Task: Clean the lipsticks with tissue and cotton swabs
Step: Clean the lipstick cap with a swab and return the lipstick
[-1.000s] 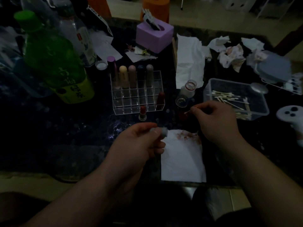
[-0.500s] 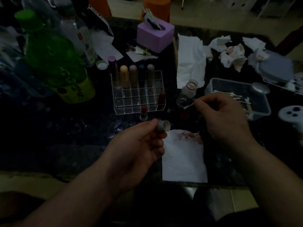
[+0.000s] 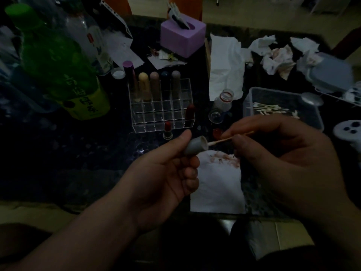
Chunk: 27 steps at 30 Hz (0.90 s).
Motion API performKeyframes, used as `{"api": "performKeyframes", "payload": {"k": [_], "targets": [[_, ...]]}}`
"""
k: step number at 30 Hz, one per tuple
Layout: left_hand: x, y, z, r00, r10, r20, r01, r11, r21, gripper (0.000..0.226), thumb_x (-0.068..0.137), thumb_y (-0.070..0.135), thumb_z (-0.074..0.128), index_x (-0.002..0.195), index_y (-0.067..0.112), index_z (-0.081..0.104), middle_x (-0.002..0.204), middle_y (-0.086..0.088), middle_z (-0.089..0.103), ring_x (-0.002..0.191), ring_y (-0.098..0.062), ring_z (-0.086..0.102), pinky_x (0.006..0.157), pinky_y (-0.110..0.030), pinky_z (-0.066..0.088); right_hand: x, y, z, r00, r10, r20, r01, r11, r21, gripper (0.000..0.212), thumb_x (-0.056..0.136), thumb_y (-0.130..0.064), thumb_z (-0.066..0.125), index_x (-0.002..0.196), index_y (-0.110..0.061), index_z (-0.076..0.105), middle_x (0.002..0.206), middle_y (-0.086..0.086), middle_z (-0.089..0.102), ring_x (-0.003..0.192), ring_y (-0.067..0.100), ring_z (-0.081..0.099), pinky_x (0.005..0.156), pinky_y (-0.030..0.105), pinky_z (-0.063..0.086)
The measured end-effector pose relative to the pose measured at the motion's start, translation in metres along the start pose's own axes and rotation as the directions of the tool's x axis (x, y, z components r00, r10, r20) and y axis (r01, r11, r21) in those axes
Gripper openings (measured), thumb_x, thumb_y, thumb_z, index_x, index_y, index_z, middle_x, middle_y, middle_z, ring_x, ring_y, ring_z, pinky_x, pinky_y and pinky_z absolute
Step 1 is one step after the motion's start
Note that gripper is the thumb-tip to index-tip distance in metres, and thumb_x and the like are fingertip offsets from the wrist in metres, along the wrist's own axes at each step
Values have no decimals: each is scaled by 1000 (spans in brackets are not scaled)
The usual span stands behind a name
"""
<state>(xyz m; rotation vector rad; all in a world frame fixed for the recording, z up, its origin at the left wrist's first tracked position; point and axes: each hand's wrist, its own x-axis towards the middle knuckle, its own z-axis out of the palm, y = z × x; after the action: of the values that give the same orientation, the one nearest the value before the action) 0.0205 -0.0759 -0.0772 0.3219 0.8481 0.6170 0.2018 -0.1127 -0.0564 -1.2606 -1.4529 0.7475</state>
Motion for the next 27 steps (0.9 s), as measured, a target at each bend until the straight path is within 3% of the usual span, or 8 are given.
{"api": "performKeyframes", "payload": {"k": [10, 27], "targets": [[-2, 2, 0, 996, 6, -94, 3, 995, 100, 41, 82, 46, 69, 99, 9, 70, 61, -4, 58, 44, -10, 49, 39, -20, 41, 3, 5, 0, 990, -112, 89, 120, 988, -99, 12, 87, -6, 68, 96, -13, 68, 98, -1, 71, 93, 19, 70, 80, 37, 57], [-5, 4, 1, 995, 64, -71, -55, 991, 123, 24, 80, 32, 70, 84, 8, 70, 62, -5, 58, 46, -10, 50, 41, -20, 42, 2, 10, -5, 983, -88, 158, 114, 979, -166, 8, 87, -8, 69, 93, -12, 71, 95, -3, 73, 92, 19, 71, 79, 39, 57]]}}
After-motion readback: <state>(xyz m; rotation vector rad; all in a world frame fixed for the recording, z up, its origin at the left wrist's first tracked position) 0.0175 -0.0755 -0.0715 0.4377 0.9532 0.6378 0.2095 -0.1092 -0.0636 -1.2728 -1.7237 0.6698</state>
